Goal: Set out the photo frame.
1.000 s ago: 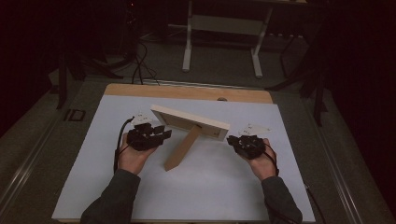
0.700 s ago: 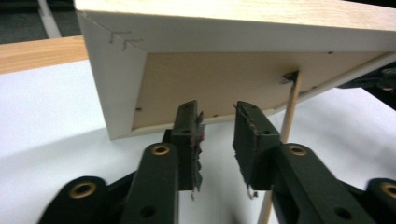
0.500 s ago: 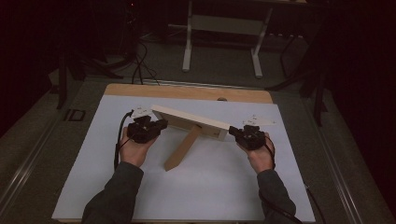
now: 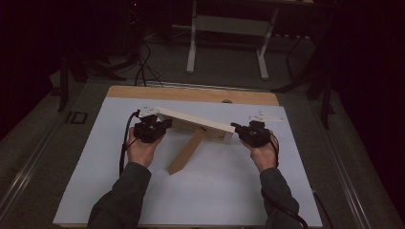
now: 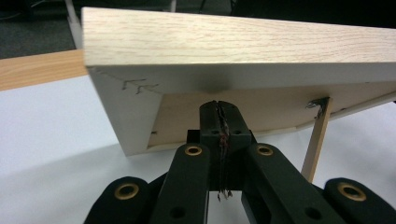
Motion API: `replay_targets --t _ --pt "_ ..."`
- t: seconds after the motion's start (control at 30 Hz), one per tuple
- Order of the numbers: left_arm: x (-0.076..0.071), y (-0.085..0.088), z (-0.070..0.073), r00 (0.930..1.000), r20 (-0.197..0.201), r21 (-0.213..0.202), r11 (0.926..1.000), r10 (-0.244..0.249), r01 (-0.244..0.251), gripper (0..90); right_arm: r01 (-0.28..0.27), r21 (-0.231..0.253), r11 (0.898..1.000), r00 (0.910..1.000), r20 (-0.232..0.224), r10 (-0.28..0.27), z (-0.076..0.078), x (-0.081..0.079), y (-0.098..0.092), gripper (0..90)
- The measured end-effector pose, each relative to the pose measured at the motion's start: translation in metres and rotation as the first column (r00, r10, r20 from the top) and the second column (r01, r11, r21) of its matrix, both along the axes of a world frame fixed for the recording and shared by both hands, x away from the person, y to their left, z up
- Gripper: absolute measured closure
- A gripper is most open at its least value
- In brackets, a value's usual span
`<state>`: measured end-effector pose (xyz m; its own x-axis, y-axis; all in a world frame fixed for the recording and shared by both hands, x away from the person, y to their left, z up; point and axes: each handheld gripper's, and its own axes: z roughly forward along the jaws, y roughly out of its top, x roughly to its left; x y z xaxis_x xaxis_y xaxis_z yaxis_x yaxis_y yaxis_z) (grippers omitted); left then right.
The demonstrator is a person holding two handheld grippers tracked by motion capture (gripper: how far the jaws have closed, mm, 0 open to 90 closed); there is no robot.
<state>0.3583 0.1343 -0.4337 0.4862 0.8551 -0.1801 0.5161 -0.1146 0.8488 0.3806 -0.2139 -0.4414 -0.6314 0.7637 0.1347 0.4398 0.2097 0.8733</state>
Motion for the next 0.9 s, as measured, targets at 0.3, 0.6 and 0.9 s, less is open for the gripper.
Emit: replay_targets --t 0.3,0.6,0.9 --pt "0.002 -0.002 0.0 1.0 -0.005 0.003 1.0 0.008 -0.008 90.0 -0.038 0.012 0.999 0.9992 -0.014 0.038 0.004 0.002 0.003 89.9" --pt "0.004 -0.007 0.0 0.9999 -0.01 0.011 0.9999 0.006 -0.006 90.0 -0.057 0.008 0.998 0.9982 -0.019 0.057 0.005 0.001 0.004 89.9" --pt "0.003 -0.02 0.001 0.9998 -0.009 0.02 0.9996 -0.019 0.019 90.0 -0.075 0.005 0.997 0.9971 -0.015 0.075 0.006 -0.001 0.005 89.9"
